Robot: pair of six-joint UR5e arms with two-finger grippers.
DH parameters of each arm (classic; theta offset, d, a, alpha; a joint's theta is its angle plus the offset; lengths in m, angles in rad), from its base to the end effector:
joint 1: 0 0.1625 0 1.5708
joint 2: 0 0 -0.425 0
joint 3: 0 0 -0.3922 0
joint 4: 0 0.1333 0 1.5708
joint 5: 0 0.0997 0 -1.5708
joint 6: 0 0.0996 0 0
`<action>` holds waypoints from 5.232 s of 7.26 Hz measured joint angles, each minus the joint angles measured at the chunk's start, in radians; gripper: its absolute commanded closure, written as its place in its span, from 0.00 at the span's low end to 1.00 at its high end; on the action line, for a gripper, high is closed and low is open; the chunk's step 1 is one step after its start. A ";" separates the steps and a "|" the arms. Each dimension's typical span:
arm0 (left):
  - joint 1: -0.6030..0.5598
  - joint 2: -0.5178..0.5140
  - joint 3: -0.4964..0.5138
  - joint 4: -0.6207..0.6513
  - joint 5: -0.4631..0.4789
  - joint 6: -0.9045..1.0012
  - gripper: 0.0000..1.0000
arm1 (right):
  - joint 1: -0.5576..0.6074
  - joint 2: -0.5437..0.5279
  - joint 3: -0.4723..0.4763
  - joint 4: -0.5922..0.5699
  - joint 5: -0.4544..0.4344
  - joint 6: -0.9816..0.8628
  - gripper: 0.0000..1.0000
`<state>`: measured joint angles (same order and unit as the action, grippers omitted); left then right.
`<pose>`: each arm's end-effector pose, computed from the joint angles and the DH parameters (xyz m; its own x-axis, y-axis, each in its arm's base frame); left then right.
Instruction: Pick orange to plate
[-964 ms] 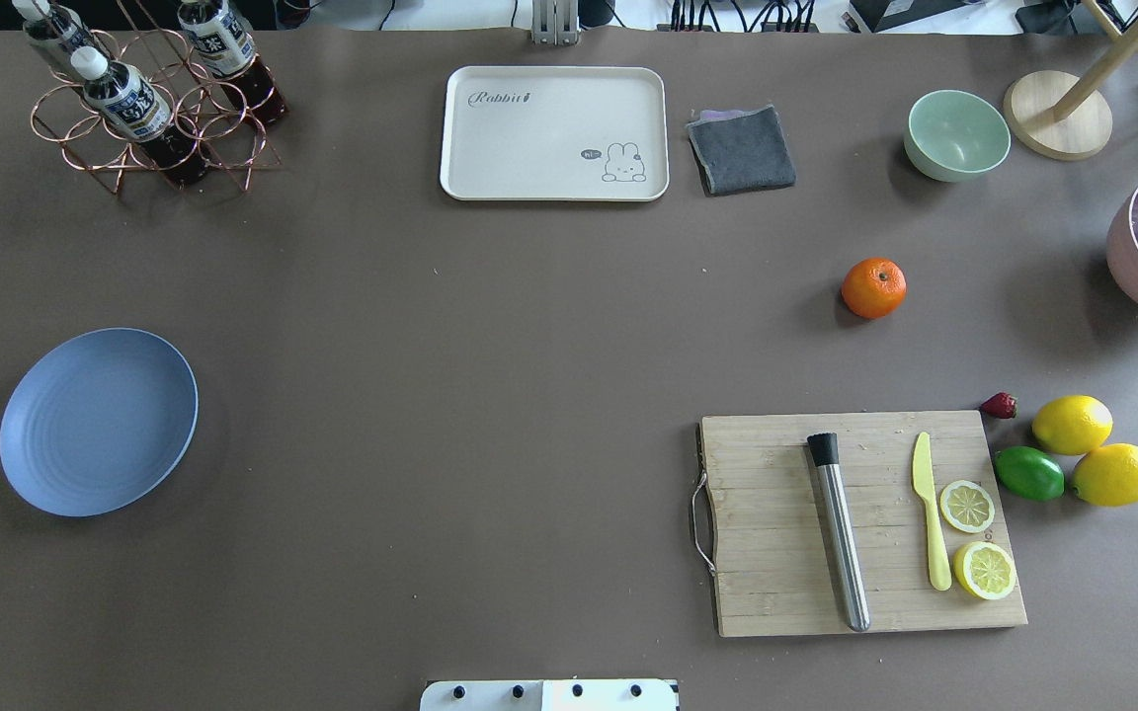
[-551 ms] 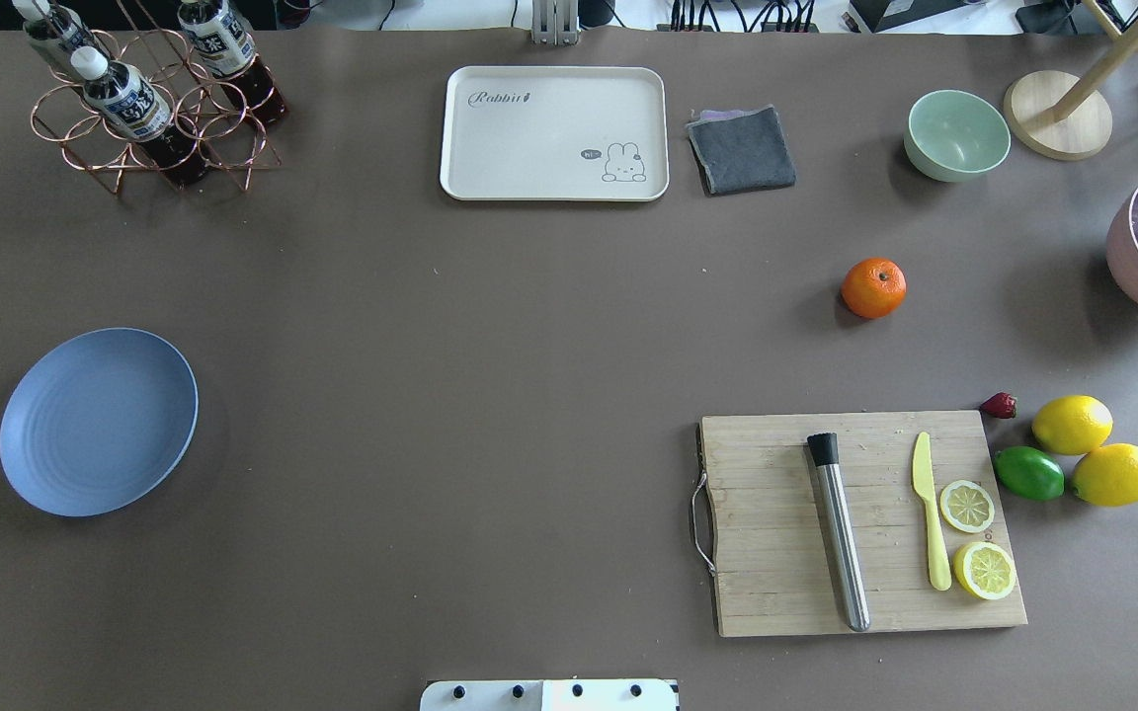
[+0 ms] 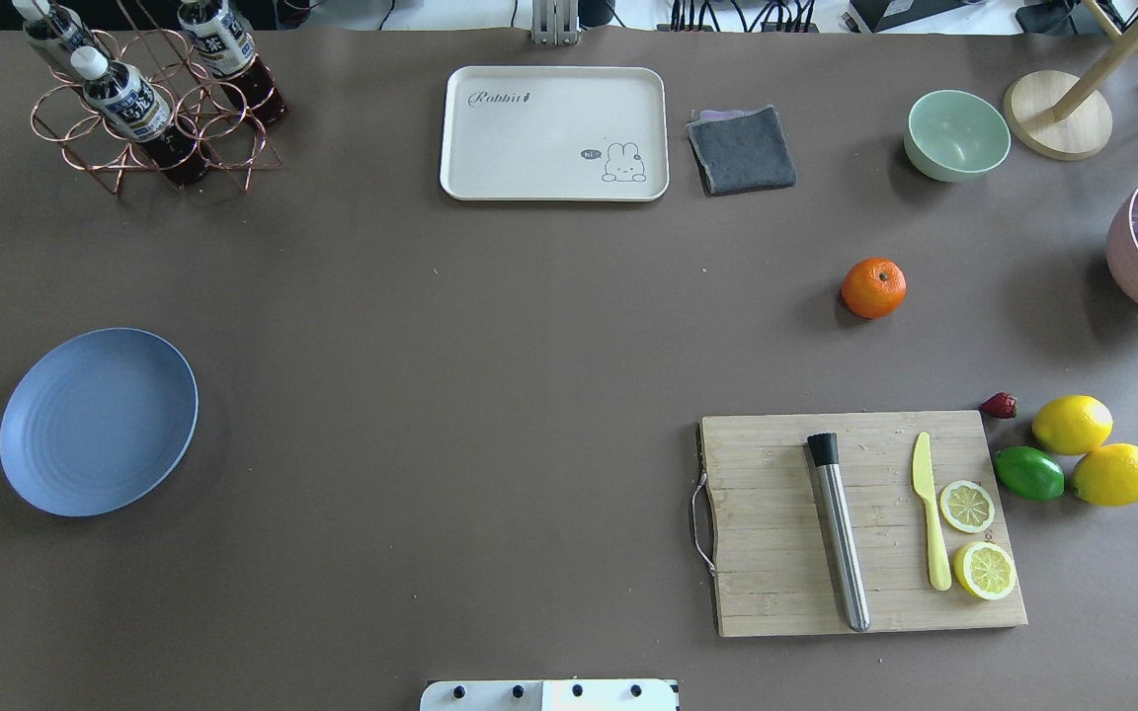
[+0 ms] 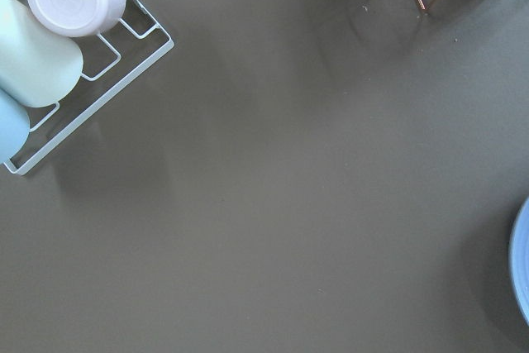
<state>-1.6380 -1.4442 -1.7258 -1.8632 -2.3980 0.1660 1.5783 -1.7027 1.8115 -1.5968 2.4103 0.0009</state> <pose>-0.0904 -0.4492 0.6055 0.6920 0.3400 -0.6368 -0.0513 0.9031 0.4264 0.0625 -0.4384 0.5993 0.6683 -0.0556 0.7418 -0.0081 0.9966 0.0820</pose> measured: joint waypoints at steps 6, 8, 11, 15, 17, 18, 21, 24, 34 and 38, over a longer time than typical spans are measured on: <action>0.201 0.007 0.094 -0.355 -0.003 -0.402 0.02 | -0.256 0.085 0.062 0.254 -0.099 0.450 0.01; 0.340 0.018 0.202 -0.623 0.010 -0.656 0.02 | -0.415 0.140 0.098 0.258 -0.205 0.705 0.00; 0.536 0.019 0.261 -0.825 0.096 -0.919 0.03 | -0.513 0.187 0.105 0.285 -0.256 0.823 0.00; 0.655 0.013 0.310 -0.949 0.162 -1.033 0.16 | -0.536 0.190 0.102 0.302 -0.273 0.829 0.00; 0.690 0.018 0.313 -0.982 0.190 -1.048 0.70 | -0.540 0.190 0.100 0.302 -0.277 0.827 0.00; 0.702 0.018 0.313 -0.990 0.196 -1.050 0.74 | -0.541 0.190 0.100 0.302 -0.279 0.825 0.00; 0.718 0.020 0.314 -0.996 0.199 -1.050 1.00 | -0.541 0.190 0.100 0.302 -0.284 0.823 0.00; 0.688 -0.004 0.293 -0.992 0.130 -1.080 1.00 | -0.541 0.191 0.102 0.302 -0.284 0.821 0.00; 1.116 -0.618 0.192 -0.553 0.591 -1.701 1.00 | -0.541 0.190 0.105 0.302 -0.281 0.829 0.00; 1.128 -0.643 0.226 -0.524 0.638 -1.703 0.02 | -0.542 0.193 0.102 0.302 -0.280 0.829 0.00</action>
<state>-0.5098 -2.0867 -1.4999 -2.3868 -1.7598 -1.5366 1.0366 -1.5095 1.9133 -1.2947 2.1304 0.8299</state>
